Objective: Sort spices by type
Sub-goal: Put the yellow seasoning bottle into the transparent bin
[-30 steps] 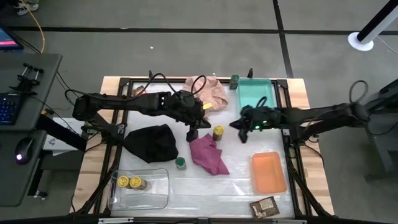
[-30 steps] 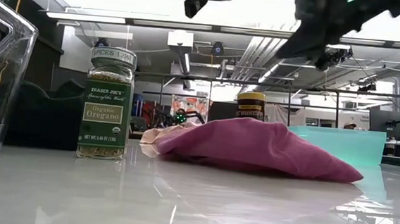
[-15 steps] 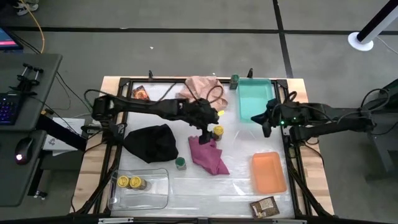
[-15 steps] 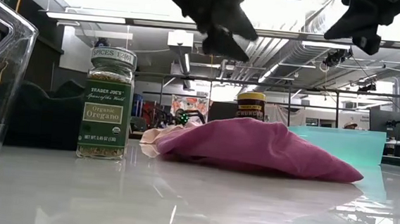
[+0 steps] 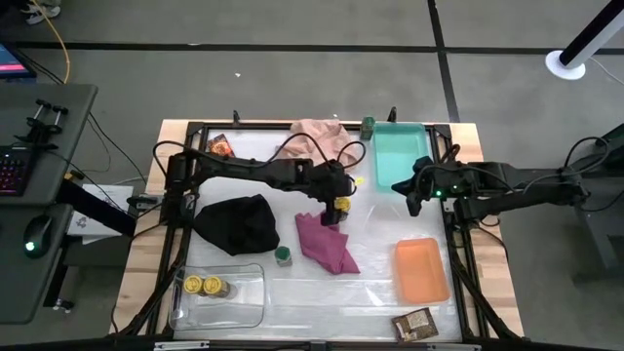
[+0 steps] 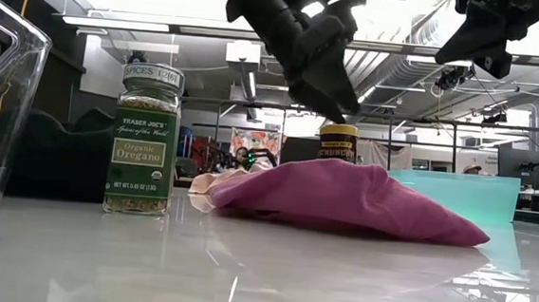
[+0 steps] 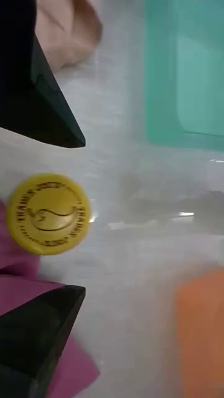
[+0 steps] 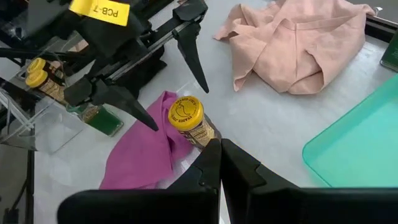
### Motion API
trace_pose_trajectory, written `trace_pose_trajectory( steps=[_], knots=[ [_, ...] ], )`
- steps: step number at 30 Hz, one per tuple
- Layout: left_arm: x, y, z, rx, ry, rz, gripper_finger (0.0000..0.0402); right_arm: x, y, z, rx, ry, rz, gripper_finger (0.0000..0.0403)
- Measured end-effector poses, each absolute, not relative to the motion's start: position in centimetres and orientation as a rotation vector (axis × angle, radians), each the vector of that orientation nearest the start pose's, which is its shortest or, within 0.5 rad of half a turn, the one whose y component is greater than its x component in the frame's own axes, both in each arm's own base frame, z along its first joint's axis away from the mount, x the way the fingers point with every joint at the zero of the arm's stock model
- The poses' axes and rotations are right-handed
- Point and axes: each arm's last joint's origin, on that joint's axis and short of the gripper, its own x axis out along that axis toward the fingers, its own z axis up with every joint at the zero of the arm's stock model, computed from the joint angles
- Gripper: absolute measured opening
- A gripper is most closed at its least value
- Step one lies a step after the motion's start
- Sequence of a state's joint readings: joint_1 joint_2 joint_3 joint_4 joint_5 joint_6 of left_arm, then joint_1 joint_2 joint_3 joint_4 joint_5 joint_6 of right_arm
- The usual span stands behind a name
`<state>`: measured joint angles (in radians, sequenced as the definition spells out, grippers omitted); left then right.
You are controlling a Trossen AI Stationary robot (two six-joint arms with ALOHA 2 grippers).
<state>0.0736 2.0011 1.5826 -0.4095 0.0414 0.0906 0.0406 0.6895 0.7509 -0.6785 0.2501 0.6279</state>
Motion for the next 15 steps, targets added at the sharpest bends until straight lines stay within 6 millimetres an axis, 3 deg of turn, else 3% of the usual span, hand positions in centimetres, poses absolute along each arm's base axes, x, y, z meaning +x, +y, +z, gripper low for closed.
trace_pose_trajectory(
  steps=[9, 12, 15],
  knots=[
    [45.4, 3.2, 19.2, 0.026, 0.88, -0.004, 0.0367, 13.8, -0.2, 28.8, 0.501, 0.556, -0.396, 0.0],
    [45.4, 3.2, 19.3, 0.016, 0.876, 0.013, 0.0359, 13.8, -0.2, 28.8, 0.504, 0.558, -0.398, 0.0],
    [45.4, 3.3, 19.6, 0.053, 0.872, 0.041, 0.0321, 13.8, -0.2, 28.8, 0.501, 0.559, -0.398, 0.0]
  ],
)
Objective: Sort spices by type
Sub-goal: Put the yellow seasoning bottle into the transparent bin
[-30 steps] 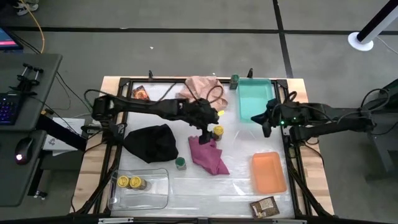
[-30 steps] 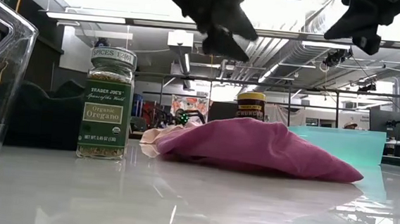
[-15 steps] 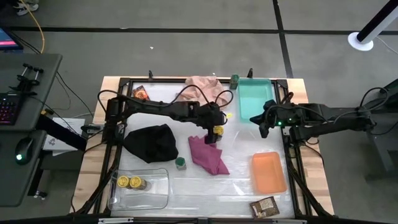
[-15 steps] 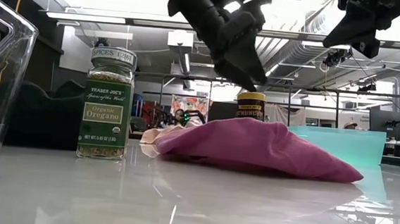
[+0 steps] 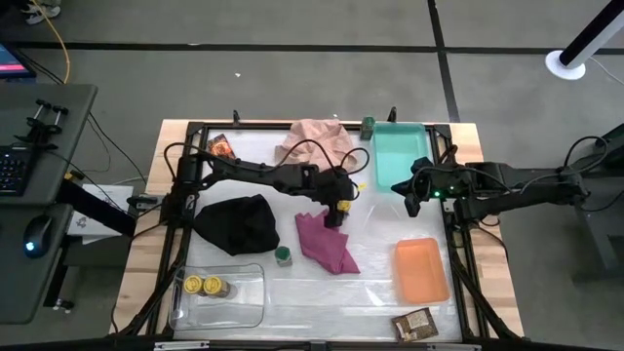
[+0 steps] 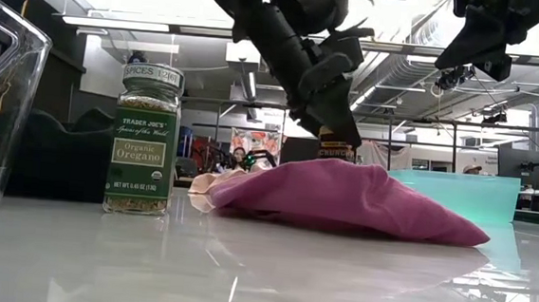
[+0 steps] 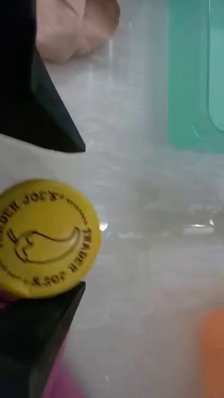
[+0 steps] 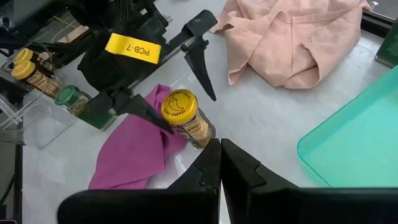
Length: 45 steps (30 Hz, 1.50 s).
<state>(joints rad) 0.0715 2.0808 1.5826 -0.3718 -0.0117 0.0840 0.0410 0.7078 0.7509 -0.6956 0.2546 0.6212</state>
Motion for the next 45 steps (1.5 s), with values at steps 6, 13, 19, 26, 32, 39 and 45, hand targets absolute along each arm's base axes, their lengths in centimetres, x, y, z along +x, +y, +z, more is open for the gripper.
trace_pose_trajectory(
  steps=[6, 13, 19, 26, 32, 39, 45],
  knots=[
    [45.4, 3.3, 19.7, 0.064, 0.869, 0.031, 0.0187, 13.8, -0.2, 28.7, 0.494, 0.56, -0.396, 0.0],
    [42.8, 3.2, 27.1, 0.054, 0.713, 0.008, 0.0187, 13.8, -0.2, 28.8, 0.479, 0.558, -0.403, 0.0],
    [36.3, 0.6, 35.8, 0.056, 0.622, 0.039, 0.0187, 14.0, -0.2, 28.7, 0.506, 0.558, -0.414, 0.0],
    [29.1, -8.1, 36.9, 0.011, 0.724, 0.126, 0.0187, 15.1, 0.1, 28.8, 0.564, 0.542, -0.319, 0.0],
    [24.3, -14.2, 31.4, -0.131, 0.795, 0.1, 0.0187, 17.0, 1.2, 30.7, 0.627, 0.362, -0.108, 0.0],
    [20.0, -17.7, 29.0, -0.102, 0.783, -0.035, 0.0187, 19.4, 3.8, 31.5, 0.674, 0.208, -0.03, 0.0],
    [17.7, -18.5, 29.2, 0.023, 0.792, -0.15, 0.0187, 21.2, 5.4, 29.7, 0.734, 0.276, -0.089, 0.0]
  ],
)
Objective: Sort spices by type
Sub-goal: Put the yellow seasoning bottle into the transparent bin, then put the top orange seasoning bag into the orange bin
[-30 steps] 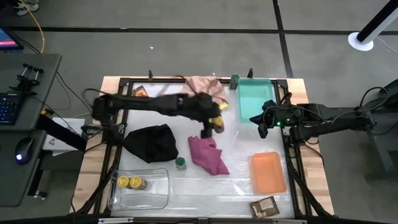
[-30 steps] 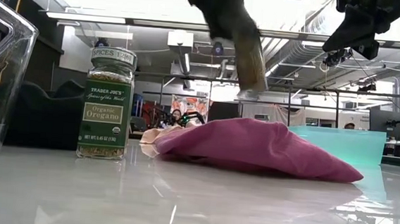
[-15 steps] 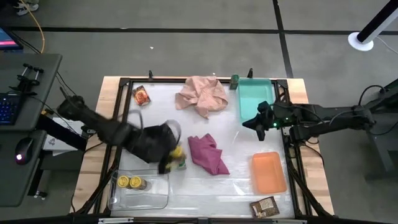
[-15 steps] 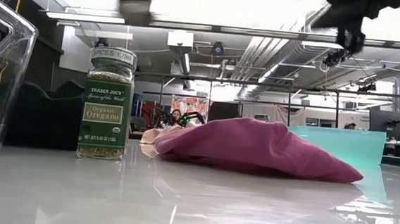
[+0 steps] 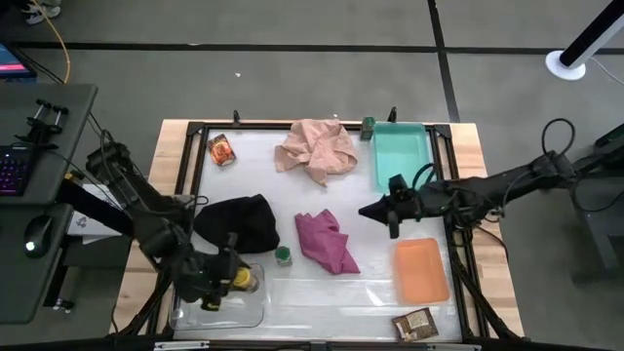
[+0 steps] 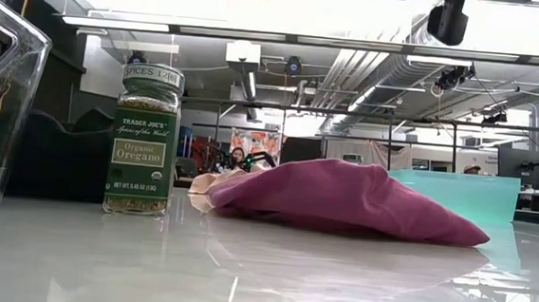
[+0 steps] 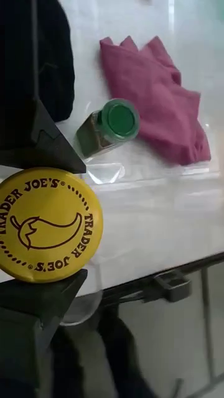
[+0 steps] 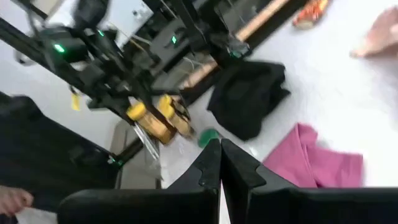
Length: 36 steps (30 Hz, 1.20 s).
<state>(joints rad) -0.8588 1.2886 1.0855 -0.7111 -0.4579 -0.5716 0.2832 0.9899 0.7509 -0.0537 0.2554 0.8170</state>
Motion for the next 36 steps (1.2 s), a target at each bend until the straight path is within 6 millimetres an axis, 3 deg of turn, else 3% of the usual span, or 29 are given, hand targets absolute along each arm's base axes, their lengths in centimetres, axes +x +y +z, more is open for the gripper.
trace_pose_trajectory(
  steps=[8, 18, 25, 32, 36],
  knots=[
    [15.2, -18.8, 28.9, 0.094, 0.924, -0.259, 0.0187, 22.8, 6.7, 27.9, 0.771, 0.344, -0.099, 0.0],
    [15.7, -19.3, 24.3, 0.126, 1.022, -0.194, 0.0187, 23.0, 6.8, 28.1, 0.725, 0.325, -0.079, 0.0],
    [15.4, -18.9, 22.4, 0.135, 1.069, -0.151, 0.0187, 23.0, 6.8, 28.1, 0.712, 0.33, -0.057, 0.0],
    [15.3, -18.8, 22.3, 0.113, 1.077, -0.128, 0.0303, 23.0, 6.8, 28.1, 0.706, 0.333, -0.049, 0.0],
    [15.2, -18.8, 22.4, 0.068, 1.082, -0.115, 0.032, 23.0, 6.8, 28.1, 0.706, 0.334, -0.049, 0.0]
  ],
)
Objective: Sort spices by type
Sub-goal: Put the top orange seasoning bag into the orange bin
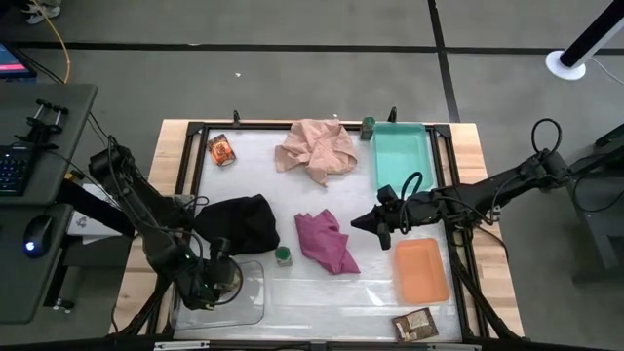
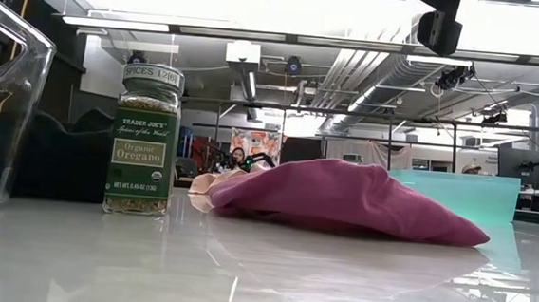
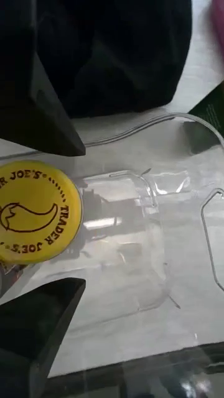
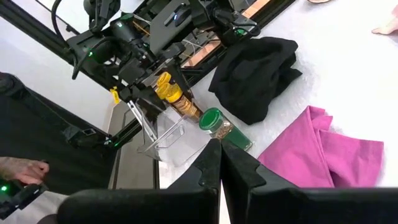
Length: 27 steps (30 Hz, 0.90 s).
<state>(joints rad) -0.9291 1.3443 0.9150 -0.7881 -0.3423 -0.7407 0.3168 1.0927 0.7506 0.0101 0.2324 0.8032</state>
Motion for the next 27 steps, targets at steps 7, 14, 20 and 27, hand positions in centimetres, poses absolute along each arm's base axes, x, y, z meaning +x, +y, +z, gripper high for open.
trace_pose_trajectory(
  steps=[7, 14, 20, 27],
  knots=[
    [15.4, -17.9, 25.9, -0.038, 0.99, -0.134, 0.0318, 23.0, 6.9, 28.1, 0.706, 0.333, -0.048, 0.0],
    [16.0, -12.5, 31.0, -0.13, 0.811, 0.196, 0.0318, 23.2, 6.4, 28.1, 0.713, 0.323, -0.074, 0.0],
    [17.0, -3.0, 30.3, -0.294, 0.901, 0.726, 0.0319, 23.5, 4.8, 28.1, 0.74, 0.255, -0.224, 0.0],
    [17.6, 8.0, 26.5, -0.473, 1.148, 1.017, 0.0319, 23.9, 1.3, 28.0, 0.765, 0.229, -0.342, 0.0]
  ],
)
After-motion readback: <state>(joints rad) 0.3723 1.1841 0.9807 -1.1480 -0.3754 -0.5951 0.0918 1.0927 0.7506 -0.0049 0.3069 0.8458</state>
